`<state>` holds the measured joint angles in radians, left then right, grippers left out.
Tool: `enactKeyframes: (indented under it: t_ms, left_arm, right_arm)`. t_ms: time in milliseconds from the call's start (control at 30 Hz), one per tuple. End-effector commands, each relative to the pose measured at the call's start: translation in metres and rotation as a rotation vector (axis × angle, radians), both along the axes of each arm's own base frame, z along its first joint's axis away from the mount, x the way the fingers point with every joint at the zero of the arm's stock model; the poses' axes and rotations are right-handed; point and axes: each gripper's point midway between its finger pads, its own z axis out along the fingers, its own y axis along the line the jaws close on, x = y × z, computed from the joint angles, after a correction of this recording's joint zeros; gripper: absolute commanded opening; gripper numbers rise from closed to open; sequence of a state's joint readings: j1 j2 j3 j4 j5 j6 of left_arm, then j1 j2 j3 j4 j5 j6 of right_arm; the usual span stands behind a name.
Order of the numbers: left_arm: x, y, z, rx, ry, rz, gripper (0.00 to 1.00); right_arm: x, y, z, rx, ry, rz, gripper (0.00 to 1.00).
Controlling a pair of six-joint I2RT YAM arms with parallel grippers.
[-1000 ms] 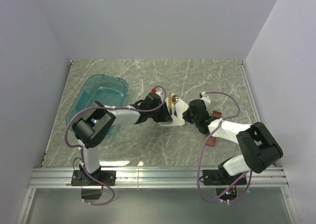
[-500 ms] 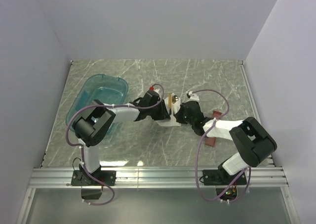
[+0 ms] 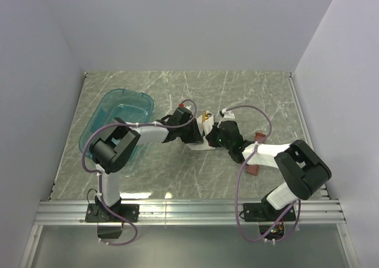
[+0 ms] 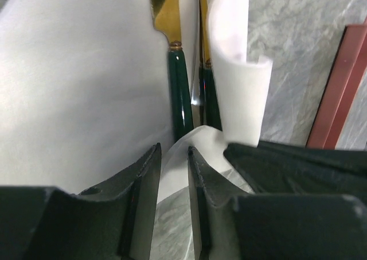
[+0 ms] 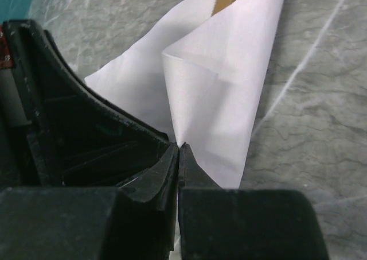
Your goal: Place the utensils on the paper napkin and roll it up
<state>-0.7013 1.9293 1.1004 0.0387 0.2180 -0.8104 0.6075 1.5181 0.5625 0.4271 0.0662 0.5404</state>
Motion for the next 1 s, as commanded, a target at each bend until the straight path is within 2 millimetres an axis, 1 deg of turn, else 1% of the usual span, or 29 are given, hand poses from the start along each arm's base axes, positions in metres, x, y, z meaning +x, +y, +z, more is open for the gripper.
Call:
enactKeyframes:
  t_ms: [0,200,233,267,300,333,400,433,500,633,700,800,900,933,967]
  left_arm:
    - [0.013,0.004,0.007,0.003,0.002,0.049,0.32]
    - [0.018,0.012,0.009,-0.014,0.028,0.088,0.36]
    - [0.021,0.015,0.011,-0.022,0.032,0.1,0.4]
    - [0.018,0.02,0.008,-0.013,0.06,0.104,0.42]
    - [0.022,0.023,0.011,-0.025,0.061,0.119,0.45]
    - [0.023,0.024,0.014,-0.037,0.062,0.122,0.53]
    - [0.028,0.03,0.018,-0.052,0.062,0.14,0.57]
    - [0.029,0.03,0.02,-0.055,0.06,0.14,0.6]
    - [0.037,0.033,0.025,-0.062,0.055,0.15,0.63]
    - [0.042,0.033,0.035,-0.094,0.045,0.148,0.67]
    - [0.043,0.032,0.04,-0.097,0.029,0.14,0.67]
    - [0.047,0.036,0.042,-0.088,0.008,0.147,0.67]
    - [0.045,0.038,0.041,-0.077,-0.002,0.141,0.65]
    - [0.047,0.039,0.043,-0.074,-0.01,0.143,0.64]
    - [0.047,0.04,0.044,-0.067,-0.021,0.137,0.64]
  right_arm:
    - [0.006,0.019,0.015,0.034,-0.071,0.061,0.02]
    - [0.004,0.023,0.003,0.006,-0.065,0.092,0.03]
    - [0.004,0.023,0.001,0.001,-0.061,0.093,0.03]
    - [0.003,0.024,0.0,-0.003,-0.063,0.099,0.03]
    - [0.003,0.023,-0.002,-0.005,-0.063,0.102,0.04]
    - [0.002,0.024,-0.001,-0.006,-0.067,0.107,0.07]
    - [0.002,0.023,0.0,-0.007,-0.075,0.108,0.12]
    - [0.003,0.023,0.002,-0.006,-0.079,0.107,0.17]
    - [0.002,0.023,0.002,-0.004,-0.084,0.113,0.25]
    - [0.0,0.027,0.001,0.006,-0.085,0.132,0.3]
    - [0.001,0.029,0.001,0.007,-0.086,0.134,0.3]
    - [0.002,0.03,0.003,0.008,-0.089,0.133,0.3]
    - [0.004,0.033,0.003,0.003,-0.087,0.132,0.27]
    - [0.005,0.033,0.004,-0.002,-0.086,0.127,0.23]
    - [0.006,0.033,0.003,-0.006,-0.084,0.123,0.22]
